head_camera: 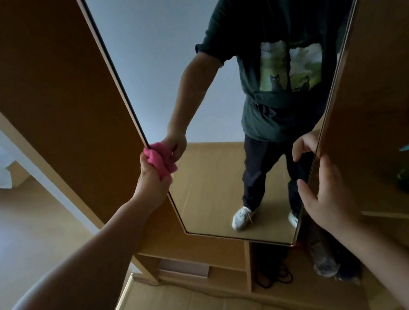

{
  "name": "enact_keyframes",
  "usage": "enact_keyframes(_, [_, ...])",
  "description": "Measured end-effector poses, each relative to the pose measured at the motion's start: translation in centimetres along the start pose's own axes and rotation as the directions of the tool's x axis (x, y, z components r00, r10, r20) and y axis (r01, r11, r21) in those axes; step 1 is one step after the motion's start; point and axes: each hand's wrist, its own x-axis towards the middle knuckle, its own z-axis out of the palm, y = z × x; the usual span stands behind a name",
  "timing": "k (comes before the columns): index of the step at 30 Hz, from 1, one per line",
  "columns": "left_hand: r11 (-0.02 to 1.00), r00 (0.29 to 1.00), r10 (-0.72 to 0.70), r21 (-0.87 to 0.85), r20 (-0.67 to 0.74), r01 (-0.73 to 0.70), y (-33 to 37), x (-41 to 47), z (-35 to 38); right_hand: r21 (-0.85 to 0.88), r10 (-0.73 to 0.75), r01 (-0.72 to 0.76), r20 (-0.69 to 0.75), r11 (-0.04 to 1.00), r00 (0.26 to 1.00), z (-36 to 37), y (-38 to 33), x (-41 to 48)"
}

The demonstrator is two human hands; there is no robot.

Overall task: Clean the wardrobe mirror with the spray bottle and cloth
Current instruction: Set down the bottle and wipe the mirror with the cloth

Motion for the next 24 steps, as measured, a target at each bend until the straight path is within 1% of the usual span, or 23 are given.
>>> enact_keyframes(4, [1.0, 0.999, -0.017, -0.019, 0.031, 0.018, -1.4, -0.2, 0.7, 0.003, 0.015, -0.015, 0.042, 1.0, 0.999, 1.0, 1.2, -1.1])
enact_keyframes(6, [0.997, 0.998, -0.045, -0.06, 0.032, 0.047, -1.6, -0.1, 1.1, 0.008, 0.021, -0.021, 0.053, 1.0, 0.998, 1.2, 1.6, -1.4])
enact_keyframes(8, [0.991, 0.997, -0.079, -0.102, 0.014, 0.08, -2.0, 0.0, 1.6, 0.007, 0.031, -0.032, 0.067, 0.999, 0.997, 1.6, 1.8, -1.6])
enact_keyframes(10, [0.992, 0.997, -0.072, -0.102, -0.008, 0.071, -2.5, 0.1, 2.0, 0.001, 0.031, -0.031, 0.084, 1.0, 0.996, 1.9, 2.1, -1.9])
enact_keyframes(13, [0.979, 0.991, -0.131, -0.156, 0.02, 0.133, -3.1, 0.3, 2.3, -0.01, 0.034, -0.033, 0.111, 0.999, 0.993, 2.2, 2.6, -2.4])
enact_keyframes(17, [0.991, 0.991, -0.126, -0.037, 0.041, 0.127, -3.8, 0.3, 2.3, -0.021, 0.06, -0.057, 0.156, 0.998, 0.986, 2.9, 3.5, -3.0])
enact_keyframes(19, [0.994, 0.994, -0.107, 0.003, 0.028, 0.107, -4.3, 0.2, 2.8, -0.032, 0.079, -0.075, 0.171, 0.997, 0.982, 3.5, 3.9, -3.3])
enact_keyframes(22, [0.999, 0.998, -0.04, 0.02, -0.049, 0.041, -5.5, 0.1, 3.8, -0.039, 0.098, -0.093, 0.193, 0.995, 0.976, 4.3, 4.4, -3.7])
enact_keyframes(24, [0.996, 0.996, -0.086, -0.009, -0.033, 0.085, -6.1, 0.3, 4.1, -0.033, 0.106, -0.101, 0.208, 0.994, 0.972, 4.9, 4.9, -4.2])
